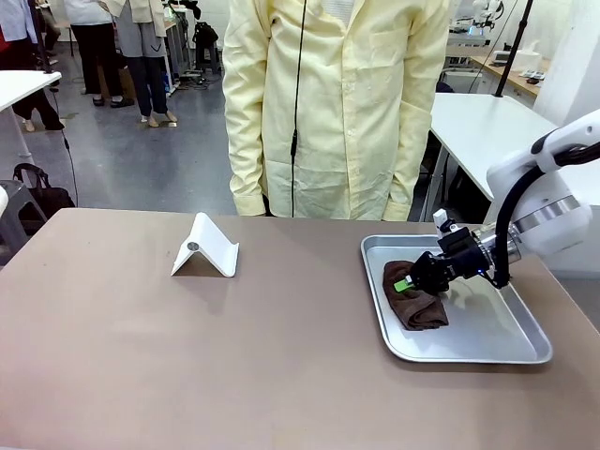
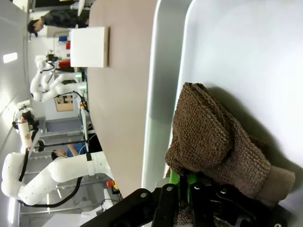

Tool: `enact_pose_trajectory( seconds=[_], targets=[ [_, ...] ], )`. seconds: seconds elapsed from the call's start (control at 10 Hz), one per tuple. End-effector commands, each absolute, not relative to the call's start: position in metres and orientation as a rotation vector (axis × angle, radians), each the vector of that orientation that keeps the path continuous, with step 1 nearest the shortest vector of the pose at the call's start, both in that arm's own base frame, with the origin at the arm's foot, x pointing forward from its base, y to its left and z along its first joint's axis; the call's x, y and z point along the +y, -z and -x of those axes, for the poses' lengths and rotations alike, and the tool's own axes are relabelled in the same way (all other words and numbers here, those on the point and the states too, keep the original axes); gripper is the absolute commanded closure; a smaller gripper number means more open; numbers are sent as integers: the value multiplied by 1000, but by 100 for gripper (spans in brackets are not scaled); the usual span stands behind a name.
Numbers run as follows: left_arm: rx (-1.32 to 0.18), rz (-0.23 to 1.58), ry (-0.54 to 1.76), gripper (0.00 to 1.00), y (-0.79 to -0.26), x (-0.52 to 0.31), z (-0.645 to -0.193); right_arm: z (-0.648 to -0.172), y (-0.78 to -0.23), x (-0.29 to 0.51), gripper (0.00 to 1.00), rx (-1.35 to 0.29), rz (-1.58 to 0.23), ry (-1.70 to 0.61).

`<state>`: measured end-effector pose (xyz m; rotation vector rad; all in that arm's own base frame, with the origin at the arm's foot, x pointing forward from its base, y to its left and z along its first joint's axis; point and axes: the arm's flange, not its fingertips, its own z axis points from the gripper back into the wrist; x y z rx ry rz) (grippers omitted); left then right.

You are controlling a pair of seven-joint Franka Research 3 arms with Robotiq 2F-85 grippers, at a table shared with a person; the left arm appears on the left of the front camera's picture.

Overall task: Clean the surface of the table.
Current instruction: Clean the area not pointed to by the person.

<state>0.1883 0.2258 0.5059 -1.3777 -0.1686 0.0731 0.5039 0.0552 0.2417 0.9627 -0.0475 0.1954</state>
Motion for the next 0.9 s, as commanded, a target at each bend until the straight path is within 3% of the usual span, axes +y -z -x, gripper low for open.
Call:
enact_pose_trajectory(
  seconds=[0.0,0.5,0.8],
  targets=[
    [-161,1385,-82,78,-510,225,-186,-499,-232,38,93,-121,-875,-214],
    [-161,1385,-82,78,-510,225,-186,-493,-262,-18,93,-241,-876,-123],
    [-161,1385,-82,78,-510,225,-186,-487,-284,-51,93,-315,-977,-72]
  ],
)
